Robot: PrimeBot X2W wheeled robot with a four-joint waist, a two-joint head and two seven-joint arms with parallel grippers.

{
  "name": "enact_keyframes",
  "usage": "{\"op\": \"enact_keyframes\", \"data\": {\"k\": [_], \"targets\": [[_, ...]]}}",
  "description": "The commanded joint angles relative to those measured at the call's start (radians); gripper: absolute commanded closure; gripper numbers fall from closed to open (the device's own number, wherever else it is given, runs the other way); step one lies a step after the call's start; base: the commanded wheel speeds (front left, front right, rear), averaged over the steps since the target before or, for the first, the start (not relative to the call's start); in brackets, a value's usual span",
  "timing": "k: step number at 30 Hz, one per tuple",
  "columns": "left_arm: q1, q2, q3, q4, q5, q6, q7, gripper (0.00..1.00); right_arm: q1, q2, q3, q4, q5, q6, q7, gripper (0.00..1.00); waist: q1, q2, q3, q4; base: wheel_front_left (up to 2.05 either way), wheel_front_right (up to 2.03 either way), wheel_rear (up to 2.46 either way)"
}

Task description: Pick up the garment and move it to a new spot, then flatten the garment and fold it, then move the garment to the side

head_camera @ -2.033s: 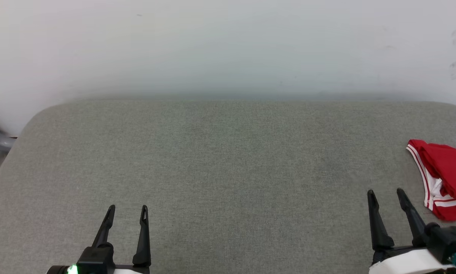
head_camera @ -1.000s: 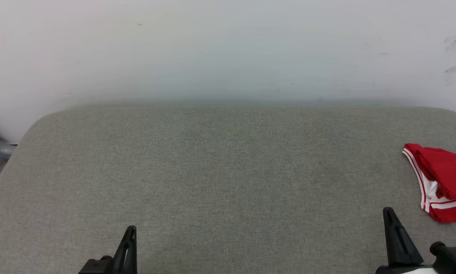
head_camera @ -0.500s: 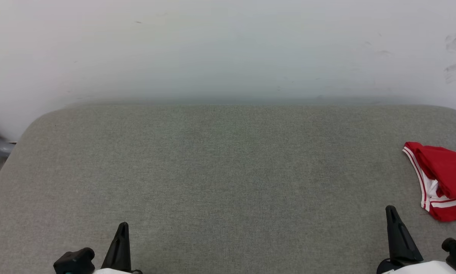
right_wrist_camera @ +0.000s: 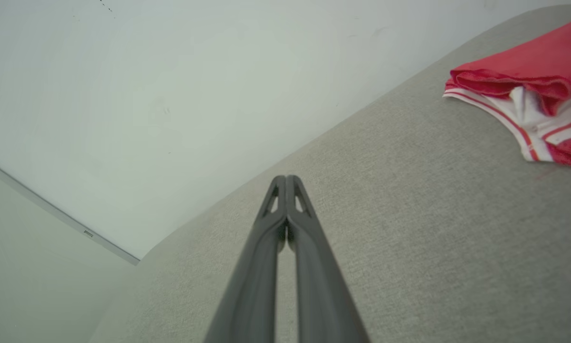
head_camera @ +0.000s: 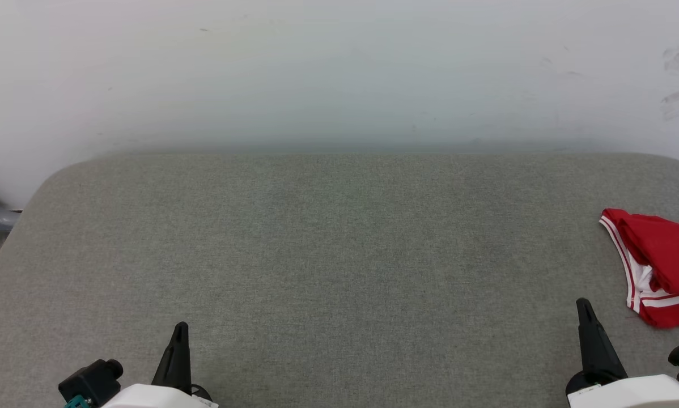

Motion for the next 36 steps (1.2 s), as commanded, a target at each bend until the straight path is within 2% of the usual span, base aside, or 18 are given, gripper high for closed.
{"op": "enact_keyframes", "data": {"k": [1, 36], "targets": [[-0.032, 0.001, 0.006, -0.008, -0.033, -0.009, 0.007, 1.0, -0.034, -0.01, -0.001, -0.008, 0.034, 0.0, 0.005, 1.0, -0.0001, 0.0, 0.001, 0.0, 0.0, 0.0, 0.0], [-0.114, -0.008, 0.057, 0.046, -0.484, -0.051, 0.119, 1.0, -0.111, -0.013, -0.016, 0.05, 0.457, 0.0, 0.113, 1.0, -0.0001, 0.0, 0.018, -0.006, 0.0, 0.0, 0.0]]}}
